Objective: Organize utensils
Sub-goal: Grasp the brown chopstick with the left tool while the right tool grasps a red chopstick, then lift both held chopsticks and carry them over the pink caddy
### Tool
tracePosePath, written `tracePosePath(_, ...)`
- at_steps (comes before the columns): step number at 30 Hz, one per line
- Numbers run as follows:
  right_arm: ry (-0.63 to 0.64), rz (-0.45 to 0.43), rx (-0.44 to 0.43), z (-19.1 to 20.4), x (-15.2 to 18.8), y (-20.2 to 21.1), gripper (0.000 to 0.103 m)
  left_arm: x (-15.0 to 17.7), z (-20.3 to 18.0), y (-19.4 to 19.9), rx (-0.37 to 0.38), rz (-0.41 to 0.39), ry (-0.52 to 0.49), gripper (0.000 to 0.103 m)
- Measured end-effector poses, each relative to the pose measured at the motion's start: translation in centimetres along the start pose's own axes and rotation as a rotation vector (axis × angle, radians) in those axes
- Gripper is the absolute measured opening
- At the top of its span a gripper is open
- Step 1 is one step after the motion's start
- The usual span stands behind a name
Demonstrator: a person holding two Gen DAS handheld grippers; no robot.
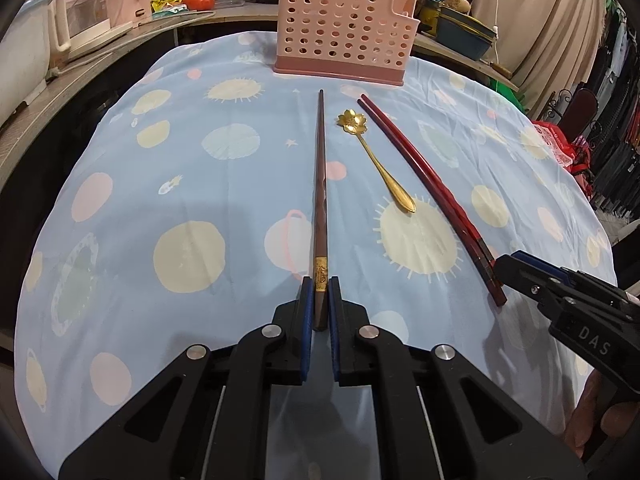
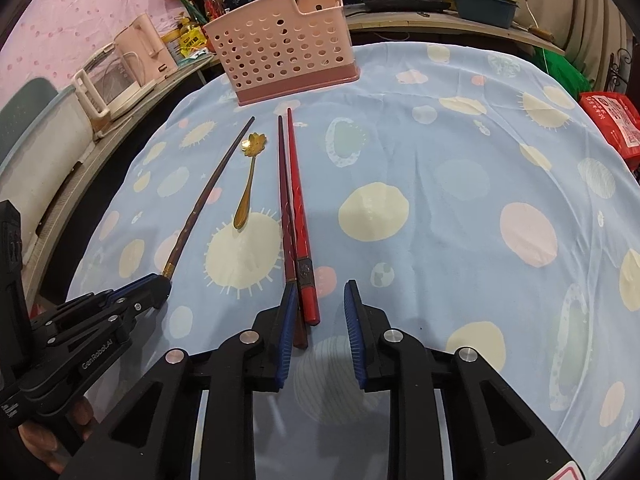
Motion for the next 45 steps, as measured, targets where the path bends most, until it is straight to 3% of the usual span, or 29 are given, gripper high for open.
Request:
tracePosePath(17,0.043,-0.005,0.032,0.4,-0.6,-1.2,0.019,0.0,0.0,-0.2,0.005,-0.01,-0.001,0.007)
tracePosePath(20,0.047,-0.008,0.038,0.4,-0.6,-1.2,0.009,0.0,0.1,-0.2,0.008,-0.011,0.002,0.007)
tracePosePath(25,0.033,-0.011,0.03,0.1,-0.6,-0.9,0.008,0.0,0.2,-0.1,0.017,-0.006,0.012,0.007)
tracePosePath(37,-0.001,-0.081,-0.004,-0.2,-1.0,2.7,0.007,0.3,0.4,0.8,0.037,0.006,0.034,0.007)
tracePosePath(45,-0.026,-0.161,-0.053,-0.1,-2.5,6.2,0.007,-0.3,0.5,3.5,0.056,-0.04,0.044,0.007)
Point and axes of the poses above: each gripper's, at about its wrist camera, not at the fingertips, and y roughly against the way its jaws point, z to its left, x to its underside, the point moved 2 cm from there along -y, roughly the way its jaws point, and after that the axes turned 1 degree about -x, right-handed, at the moved point
